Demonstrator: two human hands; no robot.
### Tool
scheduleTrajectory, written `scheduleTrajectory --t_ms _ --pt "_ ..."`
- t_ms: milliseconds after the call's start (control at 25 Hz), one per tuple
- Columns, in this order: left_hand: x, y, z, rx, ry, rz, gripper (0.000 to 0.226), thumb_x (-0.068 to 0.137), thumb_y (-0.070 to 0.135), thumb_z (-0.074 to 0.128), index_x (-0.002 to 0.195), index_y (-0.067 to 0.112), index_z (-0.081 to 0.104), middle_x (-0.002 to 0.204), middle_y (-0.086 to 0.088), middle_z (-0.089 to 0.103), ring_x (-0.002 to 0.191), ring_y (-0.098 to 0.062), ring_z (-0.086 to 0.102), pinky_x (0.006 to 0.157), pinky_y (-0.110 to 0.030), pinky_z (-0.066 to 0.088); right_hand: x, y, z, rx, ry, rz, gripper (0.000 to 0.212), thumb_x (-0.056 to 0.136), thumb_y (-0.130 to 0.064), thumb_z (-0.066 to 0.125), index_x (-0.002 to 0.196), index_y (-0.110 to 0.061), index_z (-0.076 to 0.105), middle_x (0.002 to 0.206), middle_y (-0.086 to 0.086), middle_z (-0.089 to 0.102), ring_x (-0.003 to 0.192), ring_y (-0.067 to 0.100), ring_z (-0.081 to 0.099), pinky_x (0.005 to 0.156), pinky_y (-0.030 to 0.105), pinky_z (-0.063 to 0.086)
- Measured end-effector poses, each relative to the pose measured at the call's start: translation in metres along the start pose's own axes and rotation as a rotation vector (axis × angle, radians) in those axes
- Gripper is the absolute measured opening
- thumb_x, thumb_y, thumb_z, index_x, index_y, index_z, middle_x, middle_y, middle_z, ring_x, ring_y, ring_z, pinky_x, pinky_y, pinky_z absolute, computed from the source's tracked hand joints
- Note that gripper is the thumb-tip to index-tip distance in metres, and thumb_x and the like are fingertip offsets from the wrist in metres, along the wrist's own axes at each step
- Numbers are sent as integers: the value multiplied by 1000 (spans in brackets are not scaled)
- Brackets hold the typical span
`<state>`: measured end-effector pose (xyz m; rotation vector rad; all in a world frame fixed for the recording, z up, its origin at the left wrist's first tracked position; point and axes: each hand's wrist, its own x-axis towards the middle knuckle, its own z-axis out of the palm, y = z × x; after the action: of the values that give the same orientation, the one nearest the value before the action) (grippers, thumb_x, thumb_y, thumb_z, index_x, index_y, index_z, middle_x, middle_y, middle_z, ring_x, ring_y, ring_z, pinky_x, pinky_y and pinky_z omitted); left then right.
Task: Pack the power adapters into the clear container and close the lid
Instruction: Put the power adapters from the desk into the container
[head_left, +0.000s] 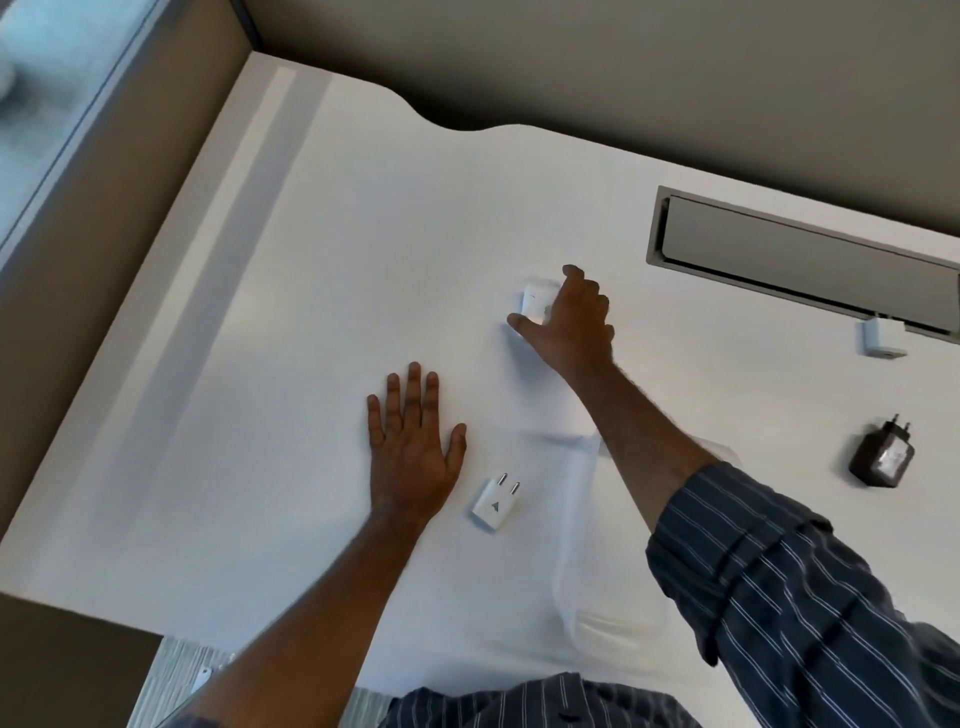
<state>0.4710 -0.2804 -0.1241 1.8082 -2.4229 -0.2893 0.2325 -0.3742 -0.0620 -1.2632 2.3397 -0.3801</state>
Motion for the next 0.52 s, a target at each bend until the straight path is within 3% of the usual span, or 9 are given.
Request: scheduleTrajectory --t_ms 280,520 --pt "-1 -2 2 -22 -14 5 74 103 50 36 164 14 15 174 -10 7 161 -32 3 128 -57 10 4 3 -8 37 -79 -66 86 73 -42 84 138 -11 37 128 12 49 122 36 45 87 42 46" --pt "-2 -1 0 -27 -37 8 74 103 50 35 164 14 15 173 -10 7 161 -33 5 128 -58 9 -18 1 -43 280 -108 -45 75 71 -35 81 132 -22 38 120 1 47 119 31 46 85 34 42"
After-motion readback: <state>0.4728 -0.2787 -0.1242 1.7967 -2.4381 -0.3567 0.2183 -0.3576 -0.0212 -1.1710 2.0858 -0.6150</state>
